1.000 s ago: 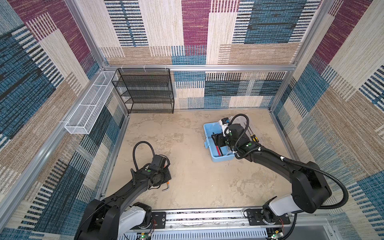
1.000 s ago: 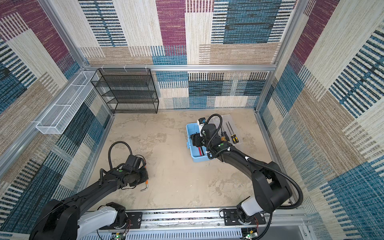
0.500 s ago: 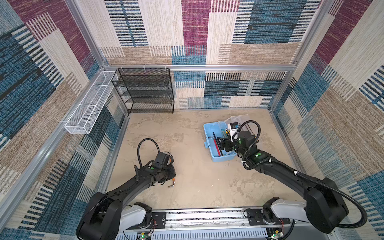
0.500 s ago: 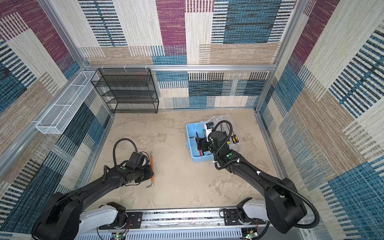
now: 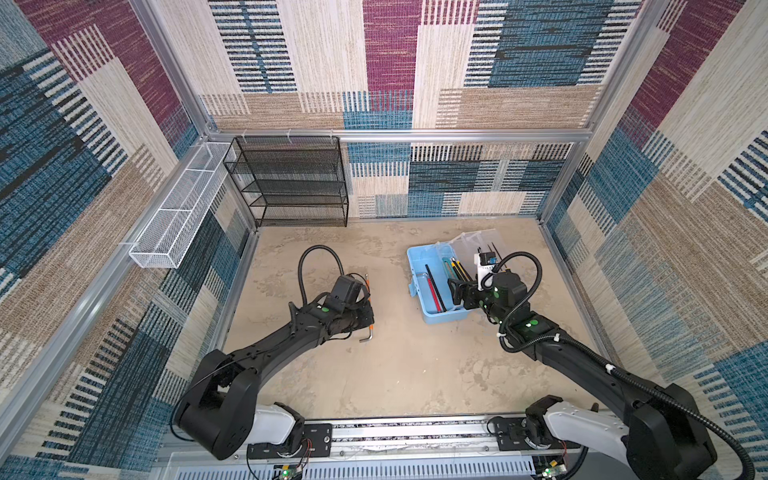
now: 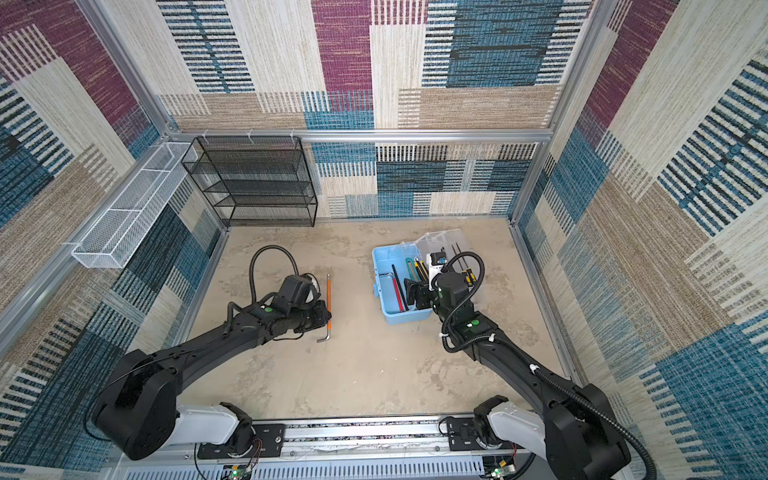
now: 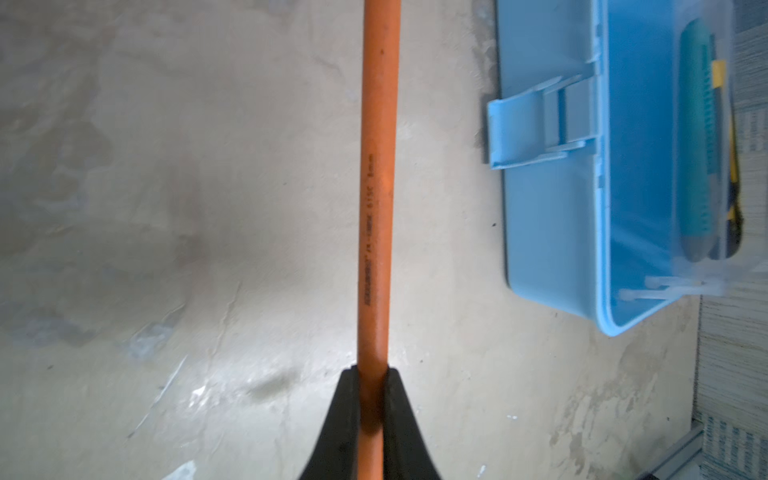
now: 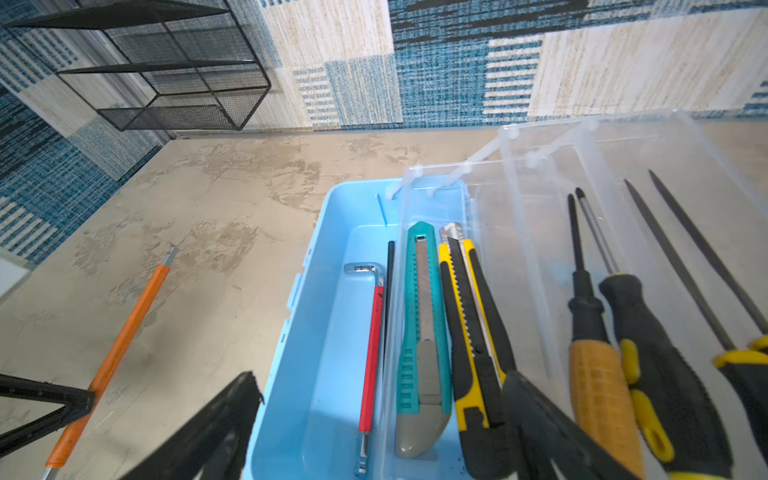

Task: Pack the tool kit
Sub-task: 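Lift the orange hex key over the box while right moves to the tray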

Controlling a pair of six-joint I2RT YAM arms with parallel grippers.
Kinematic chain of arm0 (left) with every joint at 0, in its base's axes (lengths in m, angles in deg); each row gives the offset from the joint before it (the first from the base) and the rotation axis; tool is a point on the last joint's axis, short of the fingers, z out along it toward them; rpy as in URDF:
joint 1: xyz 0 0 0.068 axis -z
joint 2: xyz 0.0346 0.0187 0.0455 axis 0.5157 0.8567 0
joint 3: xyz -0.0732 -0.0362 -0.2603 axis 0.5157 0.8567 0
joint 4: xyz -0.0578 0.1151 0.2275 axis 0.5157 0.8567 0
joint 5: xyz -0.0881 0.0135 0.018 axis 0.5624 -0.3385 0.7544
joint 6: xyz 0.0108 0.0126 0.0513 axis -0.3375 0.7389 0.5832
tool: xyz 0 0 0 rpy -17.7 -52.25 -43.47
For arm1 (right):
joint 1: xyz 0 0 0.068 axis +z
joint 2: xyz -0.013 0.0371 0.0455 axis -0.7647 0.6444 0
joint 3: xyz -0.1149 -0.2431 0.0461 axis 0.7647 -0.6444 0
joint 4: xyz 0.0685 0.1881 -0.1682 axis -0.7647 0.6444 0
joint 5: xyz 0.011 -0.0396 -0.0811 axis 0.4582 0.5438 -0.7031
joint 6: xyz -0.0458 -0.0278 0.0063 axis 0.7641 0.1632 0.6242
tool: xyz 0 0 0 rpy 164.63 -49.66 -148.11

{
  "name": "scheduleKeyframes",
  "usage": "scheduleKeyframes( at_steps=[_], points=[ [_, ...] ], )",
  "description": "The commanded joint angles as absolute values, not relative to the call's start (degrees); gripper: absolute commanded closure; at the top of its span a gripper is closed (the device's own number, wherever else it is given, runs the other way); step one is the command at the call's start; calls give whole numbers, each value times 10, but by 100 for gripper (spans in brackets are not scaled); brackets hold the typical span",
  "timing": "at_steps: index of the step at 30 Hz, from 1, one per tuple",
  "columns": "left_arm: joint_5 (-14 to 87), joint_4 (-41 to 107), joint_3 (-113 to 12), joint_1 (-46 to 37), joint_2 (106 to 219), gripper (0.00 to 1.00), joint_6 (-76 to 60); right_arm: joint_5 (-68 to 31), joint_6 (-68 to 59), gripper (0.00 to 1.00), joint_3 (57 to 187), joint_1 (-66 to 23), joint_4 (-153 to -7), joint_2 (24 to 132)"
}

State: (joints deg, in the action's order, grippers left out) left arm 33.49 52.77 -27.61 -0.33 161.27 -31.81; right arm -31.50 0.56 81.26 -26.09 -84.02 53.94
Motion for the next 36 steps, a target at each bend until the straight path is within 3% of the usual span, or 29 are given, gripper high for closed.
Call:
scheduleKeyframes(
  at_steps=[1, 15, 36],
  points=[
    [340, 496, -337, 9, 1649, 100, -304, -294, -5, 7, 810, -279, -841, 531],
    [401, 461, -564, 71, 1845, 100, -350, -282, -16, 7, 778, -328, -820, 475],
    [421, 417, -646, 96, 1968, 100, -446, -282, -28, 5, 757, -334, -814, 454]
  ],
)
